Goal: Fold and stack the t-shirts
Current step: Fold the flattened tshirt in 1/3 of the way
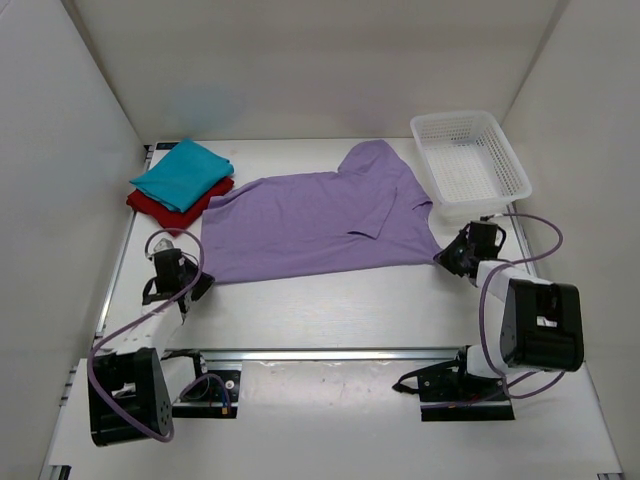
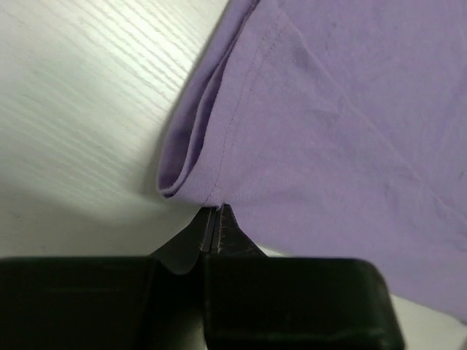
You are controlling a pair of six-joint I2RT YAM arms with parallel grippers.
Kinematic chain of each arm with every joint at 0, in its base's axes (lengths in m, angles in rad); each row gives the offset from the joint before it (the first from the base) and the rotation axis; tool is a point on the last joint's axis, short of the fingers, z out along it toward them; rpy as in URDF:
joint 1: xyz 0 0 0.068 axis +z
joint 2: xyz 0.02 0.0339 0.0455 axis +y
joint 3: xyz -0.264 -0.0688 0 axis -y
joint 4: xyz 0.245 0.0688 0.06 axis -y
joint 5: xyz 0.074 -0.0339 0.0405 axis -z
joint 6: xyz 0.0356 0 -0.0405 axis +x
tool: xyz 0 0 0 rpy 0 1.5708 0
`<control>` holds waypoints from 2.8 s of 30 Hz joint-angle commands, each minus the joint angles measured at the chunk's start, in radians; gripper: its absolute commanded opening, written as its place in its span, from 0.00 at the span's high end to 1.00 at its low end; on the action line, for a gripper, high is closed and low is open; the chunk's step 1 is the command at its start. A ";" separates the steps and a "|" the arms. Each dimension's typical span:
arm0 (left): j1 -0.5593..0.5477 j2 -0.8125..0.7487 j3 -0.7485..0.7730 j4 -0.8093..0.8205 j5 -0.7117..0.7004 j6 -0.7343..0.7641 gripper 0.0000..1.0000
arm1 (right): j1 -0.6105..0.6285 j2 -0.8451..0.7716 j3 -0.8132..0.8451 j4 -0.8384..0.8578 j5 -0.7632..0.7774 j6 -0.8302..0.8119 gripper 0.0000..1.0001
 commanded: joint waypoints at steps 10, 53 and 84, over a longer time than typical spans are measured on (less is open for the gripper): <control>0.055 -0.244 -0.082 -0.226 0.166 0.043 1.00 | -0.053 -0.580 -0.229 -0.302 -0.049 -0.006 1.00; -0.273 -0.217 -0.031 -0.046 0.060 -0.092 0.37 | 0.390 -0.265 -0.107 -0.019 -0.075 -0.026 0.73; -0.524 -0.312 -0.088 -0.035 -0.092 -0.081 0.33 | 0.441 -0.073 -0.042 0.032 -0.077 0.000 0.89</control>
